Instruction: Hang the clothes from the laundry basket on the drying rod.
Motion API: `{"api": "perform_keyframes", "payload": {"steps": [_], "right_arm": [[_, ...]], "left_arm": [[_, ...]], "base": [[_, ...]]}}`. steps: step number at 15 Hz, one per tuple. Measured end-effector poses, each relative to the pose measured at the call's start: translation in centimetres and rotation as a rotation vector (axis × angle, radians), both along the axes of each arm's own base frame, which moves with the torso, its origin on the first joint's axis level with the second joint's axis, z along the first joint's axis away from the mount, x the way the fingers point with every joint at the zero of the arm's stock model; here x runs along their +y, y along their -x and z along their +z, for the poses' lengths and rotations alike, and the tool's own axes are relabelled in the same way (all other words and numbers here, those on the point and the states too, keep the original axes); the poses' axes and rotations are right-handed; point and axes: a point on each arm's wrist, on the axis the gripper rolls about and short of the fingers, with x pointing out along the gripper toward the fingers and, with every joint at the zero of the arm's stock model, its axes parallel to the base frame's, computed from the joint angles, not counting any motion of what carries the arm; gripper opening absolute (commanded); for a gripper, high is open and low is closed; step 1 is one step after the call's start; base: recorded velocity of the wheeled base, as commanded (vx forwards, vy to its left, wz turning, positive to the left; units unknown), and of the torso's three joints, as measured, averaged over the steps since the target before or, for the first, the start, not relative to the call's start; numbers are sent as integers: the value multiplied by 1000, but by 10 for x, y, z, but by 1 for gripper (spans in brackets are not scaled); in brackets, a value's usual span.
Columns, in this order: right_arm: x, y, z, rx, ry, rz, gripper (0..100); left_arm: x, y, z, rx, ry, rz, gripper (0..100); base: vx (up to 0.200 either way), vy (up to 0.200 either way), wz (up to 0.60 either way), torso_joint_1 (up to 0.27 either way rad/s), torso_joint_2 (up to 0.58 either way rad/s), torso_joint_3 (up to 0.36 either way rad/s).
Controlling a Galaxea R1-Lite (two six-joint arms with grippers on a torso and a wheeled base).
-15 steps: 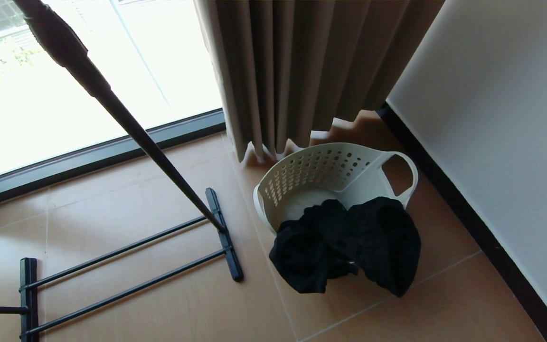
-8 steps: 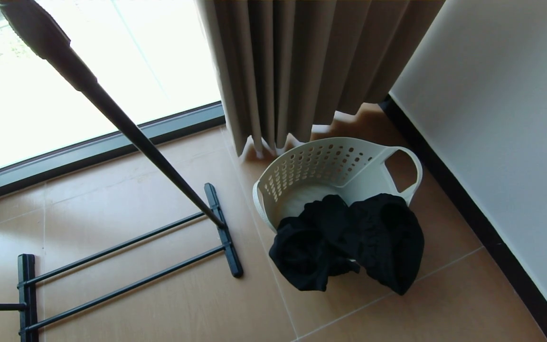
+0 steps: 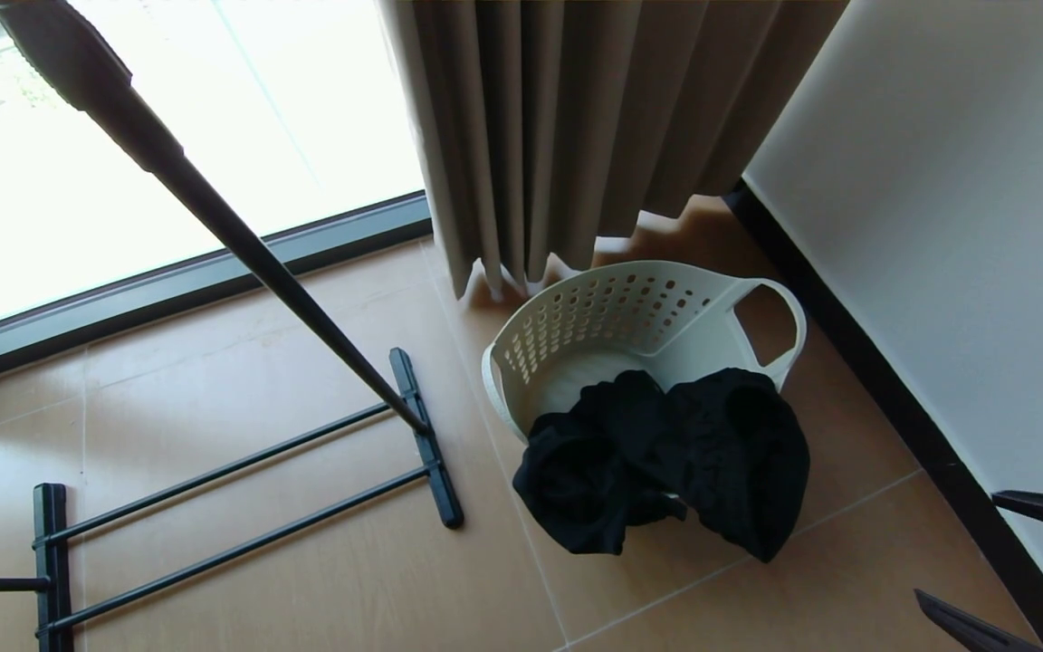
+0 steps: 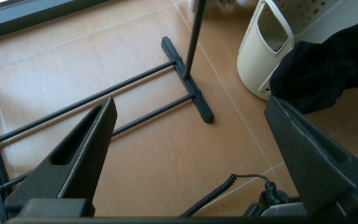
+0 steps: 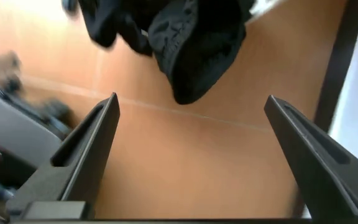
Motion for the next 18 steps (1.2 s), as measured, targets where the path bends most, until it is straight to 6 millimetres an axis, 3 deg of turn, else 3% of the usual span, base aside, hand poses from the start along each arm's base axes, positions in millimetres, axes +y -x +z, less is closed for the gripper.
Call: {"api": "perform_keyframes", "payload": {"steps": [6,12,18], "right_arm": [[24,-117,14,14,650,209,100],[49,-193,-6,5,755,196,100],[59,-239,-26,-6,769,177,100]], "left_arm": [[0,0,0,0,0,0,100],[0,0,0,0,3,2,100],[0,0,0,0,7,3,100]], "base": [[0,0,0,0,0,0],[0,0,0,0,0,0],[0,0,0,0,0,0]]}}
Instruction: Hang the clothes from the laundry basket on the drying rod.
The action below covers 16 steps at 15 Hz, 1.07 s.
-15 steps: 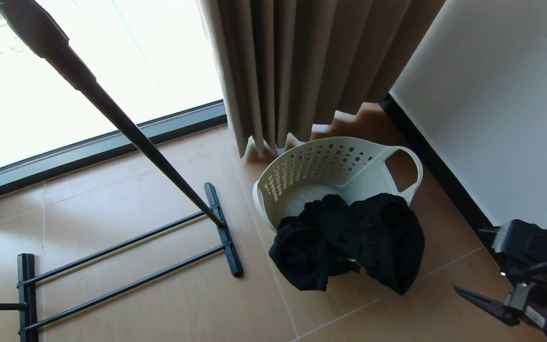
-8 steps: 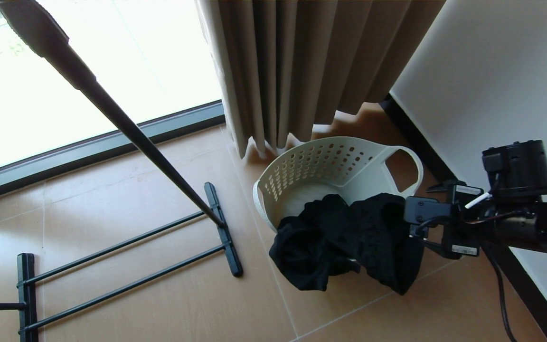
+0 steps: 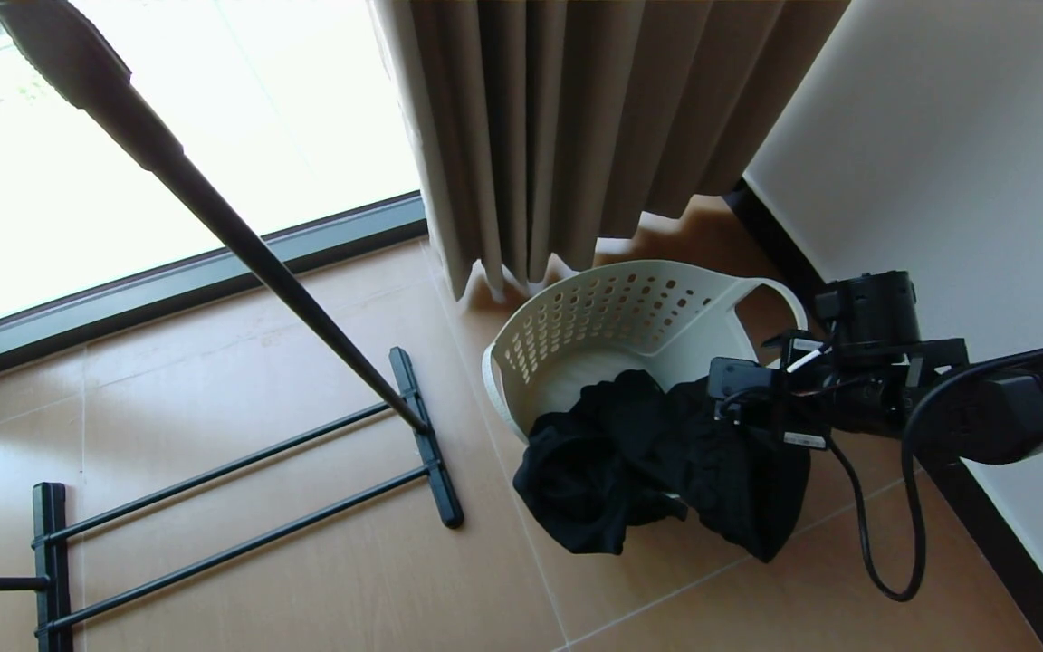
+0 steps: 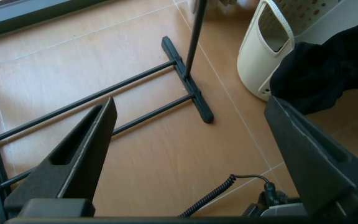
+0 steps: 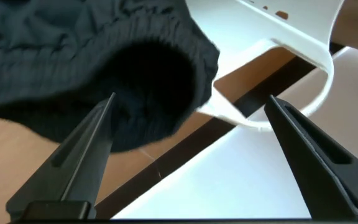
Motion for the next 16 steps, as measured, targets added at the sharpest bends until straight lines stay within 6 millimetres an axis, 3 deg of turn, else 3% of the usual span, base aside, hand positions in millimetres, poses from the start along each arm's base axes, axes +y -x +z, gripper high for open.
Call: {"api": "perform_keyframes", "payload": {"steps": [7,8,12,16], "right_arm": [[8,-33,-6,-23,13,11,100],[10,-37,-7,-27,13,11,0],[11,-38,-9,-21,-2,14,0],[4,-6,28,-72,-116,-41,0]], "left_arm": [[0,0,0,0,0,-1,100],[0,0,0,0,0,-1,100],[0,0,0,0,0,0,100],[0,0,0,0,0,-1,100]], "base": [[0,0,0,0,0,0],[0,0,0,0,0,0],[0,0,0,0,0,0],[0,0,0,0,0,0]]}}
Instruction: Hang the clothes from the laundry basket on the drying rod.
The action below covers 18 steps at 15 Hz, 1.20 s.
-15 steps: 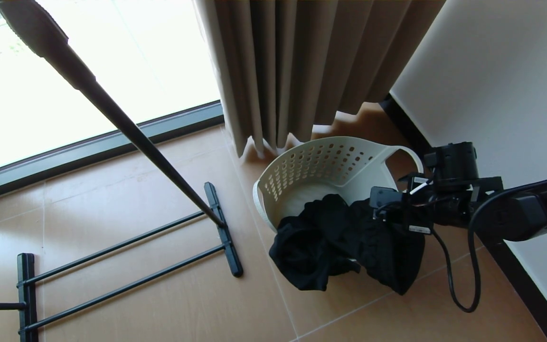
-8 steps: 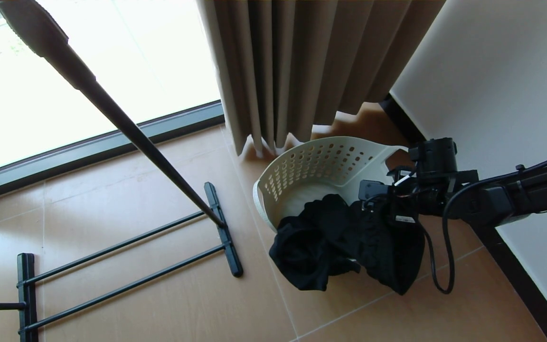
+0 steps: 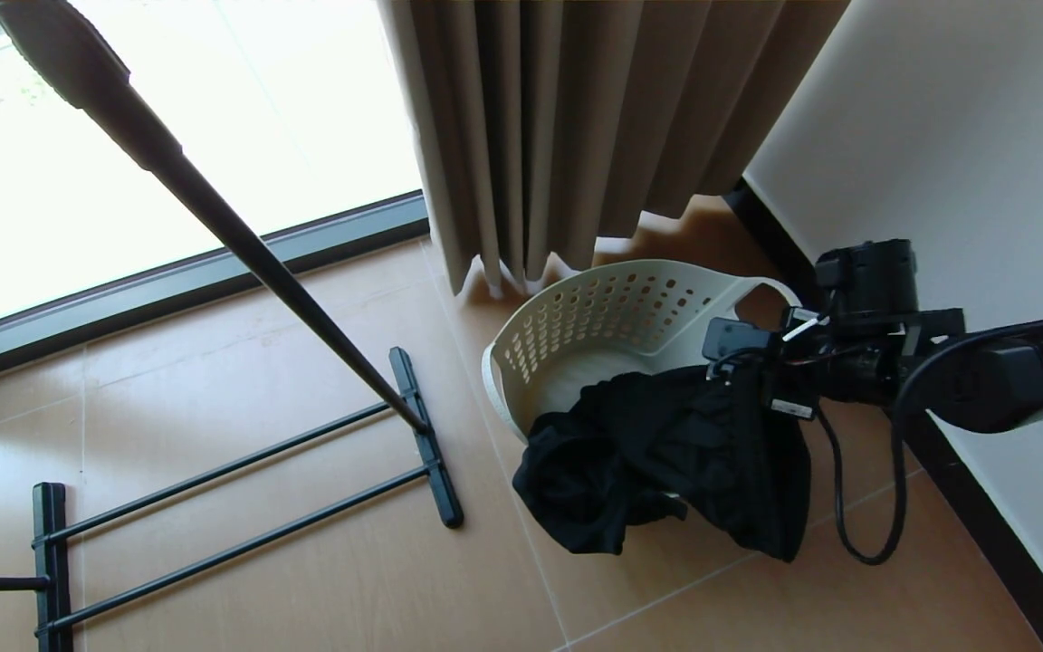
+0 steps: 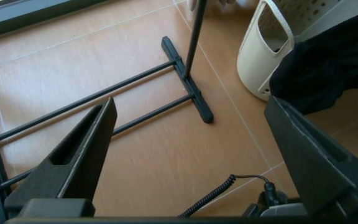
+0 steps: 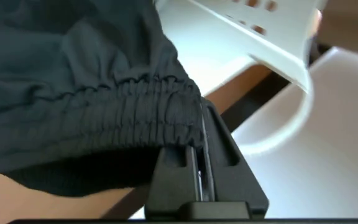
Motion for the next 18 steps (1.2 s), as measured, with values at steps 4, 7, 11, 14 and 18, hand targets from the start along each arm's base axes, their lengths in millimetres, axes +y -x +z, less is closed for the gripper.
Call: {"api": "perform_keyframes", "payload": {"steps": [4,7,11,14,18], "right_arm": [[0,70,57,-47,-252,-48,0],[-2,129,97,-115,-473,-55,0],[-10,178,117,-151,-780,-89,0],[-14,204,113,-128,-936,-96,0],[-20,221,84,-170,-992,-54,0]], "left_arm": [[0,0,0,0,-2,0,100],[0,0,0,-1,-5,-1,100],[0,0,0,0,-9,-4,100],[0,0,0,0,-20,-6,100],[0,0,0,0,-22,-8,100]], "base": [[0,0,0,0,0,0],[0,0,0,0,0,0],[0,0,0,4,2,154],[0,0,0,-1,-1,207],[0,0,0,28,-292,-54]]}}
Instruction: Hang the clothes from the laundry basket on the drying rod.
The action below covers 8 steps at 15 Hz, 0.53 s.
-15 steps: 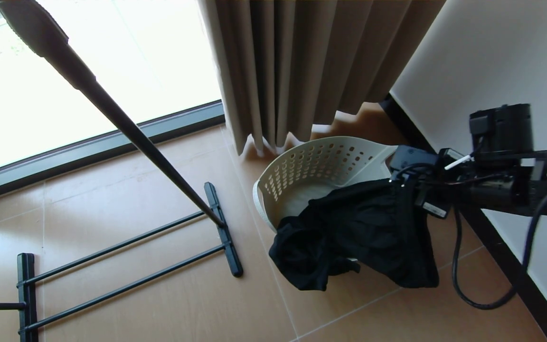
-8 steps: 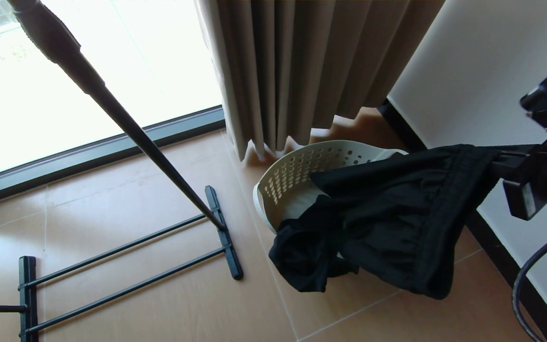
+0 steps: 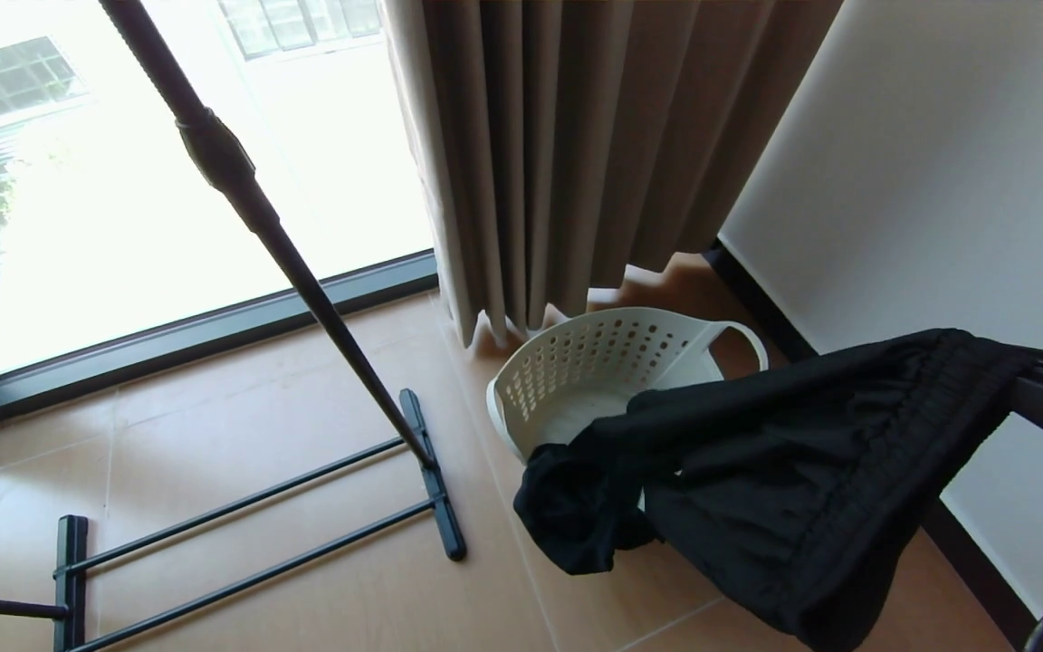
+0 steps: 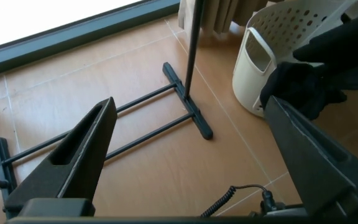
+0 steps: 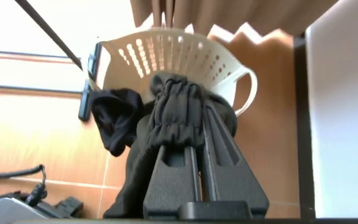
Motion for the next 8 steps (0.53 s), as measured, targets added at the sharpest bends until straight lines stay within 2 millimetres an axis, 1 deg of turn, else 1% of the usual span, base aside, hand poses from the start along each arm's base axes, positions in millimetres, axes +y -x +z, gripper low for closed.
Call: {"api": "perform_keyframes", "payload": {"steps": [2,3,8], "right_arm": [[-1,3,-10,-35,-23,31,0],[-1,4,-14,-25,-18,34,0],[-2,6,-21,-12,-10,35,0]], "left_arm": [[0,0,0,0,1,-14,100],[0,0,0,0,1,-22,100],[-1,0,0,2,1,-25,100]], "base": [[0,0,0,78,-449,-154],[0,0,0,100,-471,-168],[0,0,0,124,-485,-153]]}}
